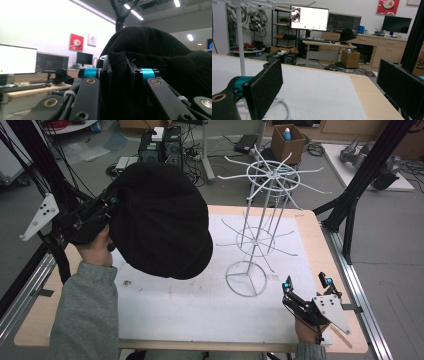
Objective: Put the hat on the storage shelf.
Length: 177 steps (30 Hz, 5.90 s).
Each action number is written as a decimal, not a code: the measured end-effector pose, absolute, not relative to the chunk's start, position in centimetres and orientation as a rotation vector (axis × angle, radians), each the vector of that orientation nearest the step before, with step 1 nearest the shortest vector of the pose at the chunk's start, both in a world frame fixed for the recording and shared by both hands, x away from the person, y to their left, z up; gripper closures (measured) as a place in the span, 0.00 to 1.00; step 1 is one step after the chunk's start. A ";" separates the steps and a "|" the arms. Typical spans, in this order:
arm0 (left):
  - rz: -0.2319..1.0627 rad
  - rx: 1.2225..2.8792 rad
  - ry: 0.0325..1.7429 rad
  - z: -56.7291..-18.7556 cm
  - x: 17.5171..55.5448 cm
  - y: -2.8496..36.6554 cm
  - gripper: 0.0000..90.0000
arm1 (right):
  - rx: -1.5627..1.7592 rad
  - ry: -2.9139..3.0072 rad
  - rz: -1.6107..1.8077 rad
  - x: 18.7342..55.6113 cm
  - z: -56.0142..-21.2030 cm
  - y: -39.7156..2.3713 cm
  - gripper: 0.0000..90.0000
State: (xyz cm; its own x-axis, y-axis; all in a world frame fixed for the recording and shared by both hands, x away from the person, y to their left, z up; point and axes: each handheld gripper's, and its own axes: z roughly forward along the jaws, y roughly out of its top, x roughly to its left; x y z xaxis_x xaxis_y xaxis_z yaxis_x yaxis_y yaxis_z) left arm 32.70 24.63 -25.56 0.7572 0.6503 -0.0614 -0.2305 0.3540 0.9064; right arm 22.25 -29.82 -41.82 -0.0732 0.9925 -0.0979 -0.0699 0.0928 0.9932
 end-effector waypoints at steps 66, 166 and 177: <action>0.364 1.029 0.370 -21.3 37.2 18.2 0.85 | 1.053 1.234 1.242 22.1 -41.7 -30.2 0.06; 0.340 1.035 0.594 -27.7 39.5 18.6 0.03 | 1.045 1.220 1.247 21.7 -41.7 -30.2 0.06; 0.433 1.052 0.628 -28.3 38.8 21.6 0.02 | 1.037 1.227 1.238 21.7 -41.7 -30.1 0.06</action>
State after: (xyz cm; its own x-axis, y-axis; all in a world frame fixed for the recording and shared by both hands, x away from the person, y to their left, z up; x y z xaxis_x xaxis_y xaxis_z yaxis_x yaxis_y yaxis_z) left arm 38.77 21.64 -28.29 0.7474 0.6078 -0.2681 -0.0345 0.4385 0.8980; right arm 21.71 -30.12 -41.71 -0.0647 0.9936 -0.0927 -0.1016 0.0859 0.9911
